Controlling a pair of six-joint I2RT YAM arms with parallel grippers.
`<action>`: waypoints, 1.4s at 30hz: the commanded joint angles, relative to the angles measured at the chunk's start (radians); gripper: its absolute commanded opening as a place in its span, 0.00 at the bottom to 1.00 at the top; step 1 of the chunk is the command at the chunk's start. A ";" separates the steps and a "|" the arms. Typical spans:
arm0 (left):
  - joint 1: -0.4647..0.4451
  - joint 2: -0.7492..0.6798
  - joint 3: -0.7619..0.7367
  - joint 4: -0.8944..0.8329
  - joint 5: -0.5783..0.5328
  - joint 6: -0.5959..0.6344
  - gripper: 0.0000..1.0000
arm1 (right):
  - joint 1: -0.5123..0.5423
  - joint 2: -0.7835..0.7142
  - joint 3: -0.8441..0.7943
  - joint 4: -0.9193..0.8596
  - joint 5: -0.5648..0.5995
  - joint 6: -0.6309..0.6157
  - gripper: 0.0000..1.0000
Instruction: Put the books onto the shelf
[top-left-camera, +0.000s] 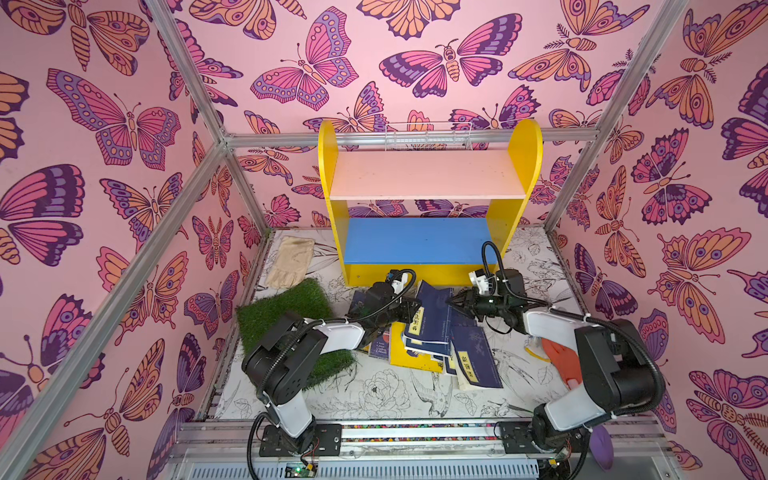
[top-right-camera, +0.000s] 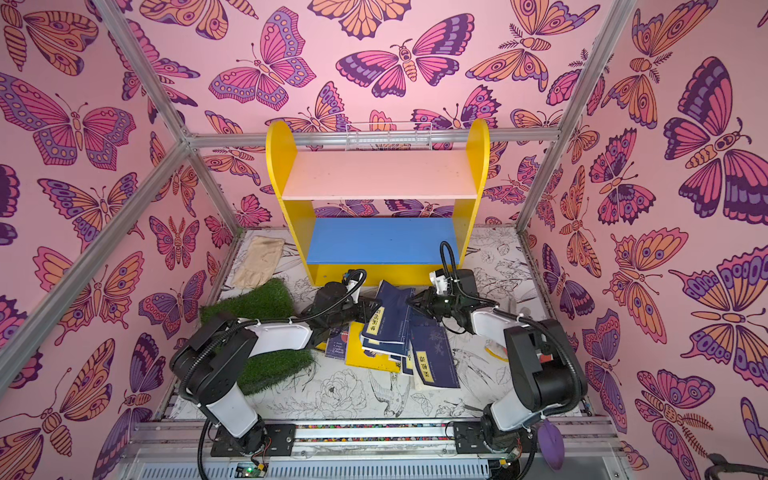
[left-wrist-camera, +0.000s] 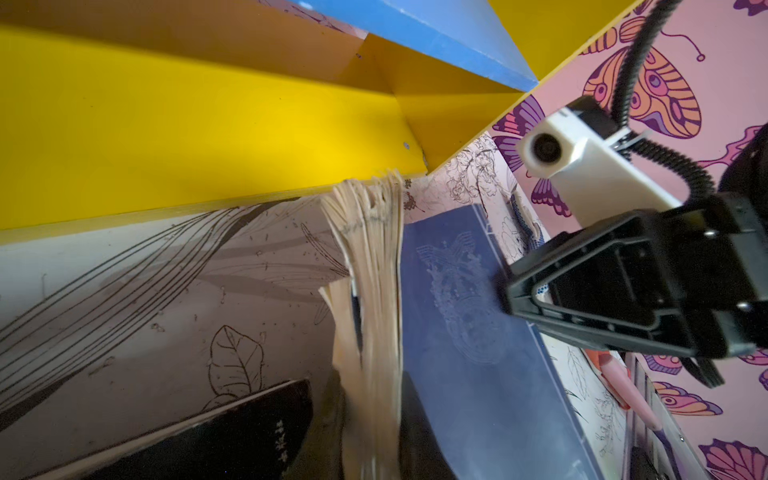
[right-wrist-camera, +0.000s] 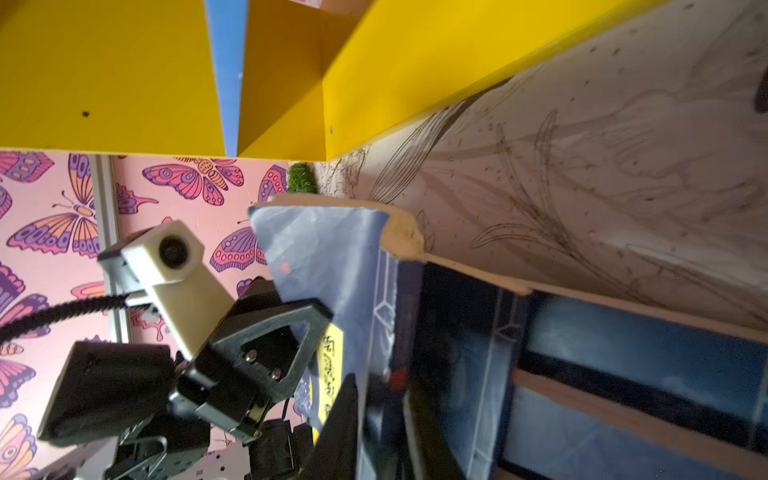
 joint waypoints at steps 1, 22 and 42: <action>-0.024 0.035 -0.011 -0.133 0.052 0.025 0.00 | 0.068 -0.062 -0.010 -0.047 -0.110 -0.078 0.17; 0.023 -0.252 -0.123 -0.129 -0.255 -0.126 0.94 | 0.055 -0.248 -0.043 0.158 0.019 0.096 0.00; 0.036 -0.336 -0.148 -0.309 -0.450 -0.196 0.96 | 0.093 -0.156 -0.008 0.625 1.008 0.336 0.00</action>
